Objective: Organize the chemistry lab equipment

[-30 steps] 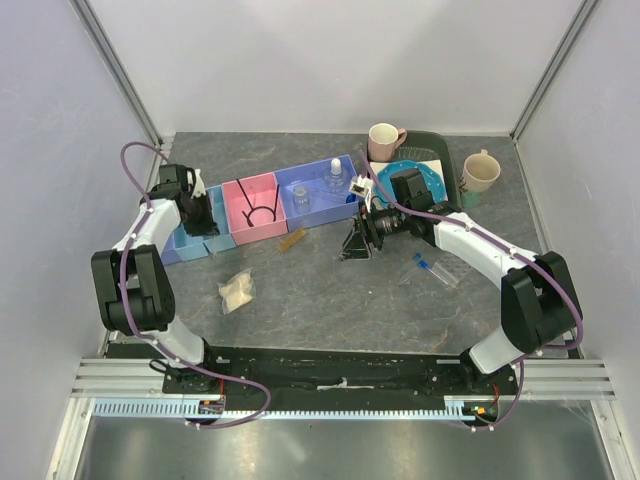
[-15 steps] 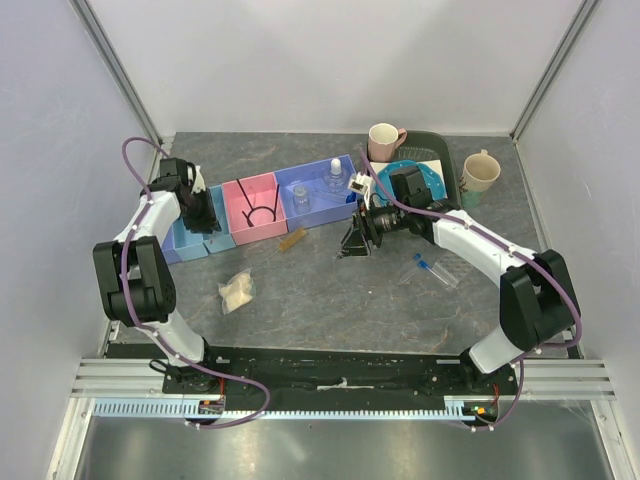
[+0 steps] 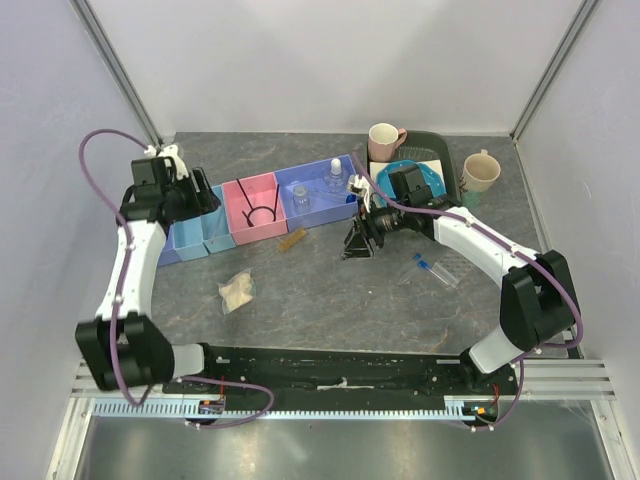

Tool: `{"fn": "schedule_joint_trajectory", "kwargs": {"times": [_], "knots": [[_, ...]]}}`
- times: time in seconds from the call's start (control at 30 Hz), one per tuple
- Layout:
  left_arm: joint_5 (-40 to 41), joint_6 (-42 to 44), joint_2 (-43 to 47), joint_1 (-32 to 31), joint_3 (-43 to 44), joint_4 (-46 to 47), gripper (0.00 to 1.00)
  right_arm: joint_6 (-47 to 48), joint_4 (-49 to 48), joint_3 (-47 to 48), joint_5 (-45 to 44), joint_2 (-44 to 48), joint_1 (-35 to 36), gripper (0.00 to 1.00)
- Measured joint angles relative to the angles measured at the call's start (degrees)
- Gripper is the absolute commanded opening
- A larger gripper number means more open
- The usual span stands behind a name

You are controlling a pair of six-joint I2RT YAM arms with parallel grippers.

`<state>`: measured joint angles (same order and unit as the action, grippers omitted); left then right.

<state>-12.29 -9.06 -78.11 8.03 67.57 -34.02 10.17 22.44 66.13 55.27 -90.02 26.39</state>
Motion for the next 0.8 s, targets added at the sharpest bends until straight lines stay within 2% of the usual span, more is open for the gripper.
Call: {"fn": "schedule_joint_trajectory", "kwargs": {"times": [0.1,0.27,0.4,0.57,0.67,0.8], "knots": [[-3.4,-2.0,7.4,0.0,-3.7,3.5,0.69,2.1,1.6,0.1,-0.8,0.0,0.0,0.69],[-14.3,-5.7,16.7,-0.2,-13.3,10.8,0.68,4.2,3.1,0.1,-1.6,0.0,0.0,0.69],[-17.8,-6.3,21.4,-4.4,-19.0,11.8,0.67,5.1,3.5,0.0,-1.9,0.0,0.0,0.69],[-12.6,-5.9,23.9,-20.0,-21.6,11.5,0.65,6.0,4.0,0.0,-2.2,0.0,0.0,0.69],[-5.7,-5.5,22.5,-30.5,-22.1,11.4,0.61,6.3,4.2,0.0,-2.4,0.0,0.0,0.69],[1.7,-5.4,16.4,-35.6,-22.1,11.5,0.6,6.7,4.3,0.0,-2.7,0.0,0.0,0.69]]}}
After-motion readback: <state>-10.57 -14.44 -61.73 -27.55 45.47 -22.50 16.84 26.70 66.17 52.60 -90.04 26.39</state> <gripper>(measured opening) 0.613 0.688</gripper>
